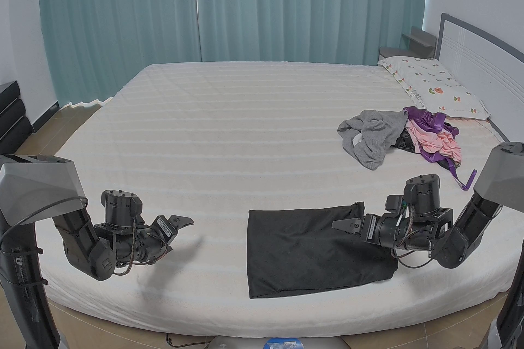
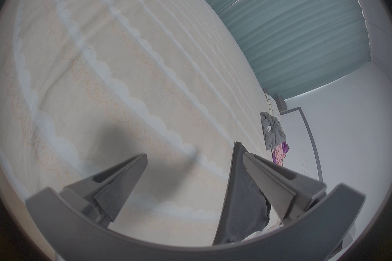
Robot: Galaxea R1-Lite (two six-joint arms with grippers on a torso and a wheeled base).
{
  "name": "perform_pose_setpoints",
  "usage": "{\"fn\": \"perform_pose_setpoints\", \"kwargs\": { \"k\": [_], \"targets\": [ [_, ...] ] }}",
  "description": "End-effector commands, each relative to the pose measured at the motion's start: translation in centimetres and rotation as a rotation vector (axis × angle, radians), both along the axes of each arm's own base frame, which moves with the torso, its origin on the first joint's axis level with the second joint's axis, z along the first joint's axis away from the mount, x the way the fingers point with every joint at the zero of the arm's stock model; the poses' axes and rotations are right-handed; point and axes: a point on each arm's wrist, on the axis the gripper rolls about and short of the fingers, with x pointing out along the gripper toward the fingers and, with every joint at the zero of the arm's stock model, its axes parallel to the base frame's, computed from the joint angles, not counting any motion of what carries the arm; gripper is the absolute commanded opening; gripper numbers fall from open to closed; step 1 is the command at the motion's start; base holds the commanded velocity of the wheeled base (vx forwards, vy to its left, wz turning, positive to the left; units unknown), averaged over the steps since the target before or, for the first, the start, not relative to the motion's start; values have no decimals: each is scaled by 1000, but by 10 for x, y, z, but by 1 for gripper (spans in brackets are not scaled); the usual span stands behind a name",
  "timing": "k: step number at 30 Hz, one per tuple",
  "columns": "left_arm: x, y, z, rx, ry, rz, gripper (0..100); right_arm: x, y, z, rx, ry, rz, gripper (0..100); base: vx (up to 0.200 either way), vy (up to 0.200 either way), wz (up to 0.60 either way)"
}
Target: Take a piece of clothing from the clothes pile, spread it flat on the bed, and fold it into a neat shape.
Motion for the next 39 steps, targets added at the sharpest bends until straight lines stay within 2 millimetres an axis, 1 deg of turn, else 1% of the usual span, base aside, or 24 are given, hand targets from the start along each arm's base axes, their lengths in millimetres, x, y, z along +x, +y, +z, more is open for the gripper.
{"fn": "perform_pose_setpoints", "kwargs": {
  "k": [1, 3, 4, 5, 6, 12, 14, 15, 21, 25, 28, 32, 34, 39],
  "targets": [
    [0, 0, 0, 1, 0, -2, 100, 5, 5, -21, -12, 53, 10, 100, 0, 0, 0],
    [0, 0, 0, 1, 0, -2, 100, 6, 4, -29, -16, 76, 6, 100, 0, 0, 0],
    [0, 0, 0, 1, 0, -2, 100, 6, 4, -29, -16, 76, 6, 100, 0, 0, 0],
    [0, 0, 0, 1, 0, -2, 100, 7, 4, -38, -17, 98, -1, 100, 0, 0, 0],
    [0, 0, 0, 1, 0, -2, 100, 7, 4, -40, -15, 100, -7, 100, 0, 0, 0],
    [-1, -1, -1, 3, 1, -3, 100, 14, 4, -45, -2, 85, -22, 100, 0, 0, 0],
    [-1, -2, -1, 5, 3, -5, 100, 27, 1, -52, 1, 71, -56, 100, 0, 0, 0],
    [-1, -2, -1, 5, 3, -5, 100, 31, -1, -52, 5, 63, -69, 100, 0, 0, 0],
    [-1, -2, -1, 5, 2, -4, 100, 51, -13, -44, 42, -3, -188, 100, 0, 0, 0],
    [-1, -2, -1, 5, 2, -4, 100, 57, -24, -40, 46, -39, -240, 100, 0, 0, 0],
    [-1, -2, -1, 5, 2, -4, 100, 62, -40, -36, 50, -65, -288, 100, 0, 0, 0],
    [-1, -2, -1, 5, 2, -4, 100, 67, -57, -37, 51, -72, -333, 100, 0, 0, 0],
    [-1, -2, -1, 6, 4, -4, 100, 68, -61, -37, 58, -69, -341, 100, 0, 0, 0],
    [-1, -2, -1, 6, 4, -4, 100, 68, -59, -35, 62, -74, -335, 100, 0, 0, 0]
  ]
}}
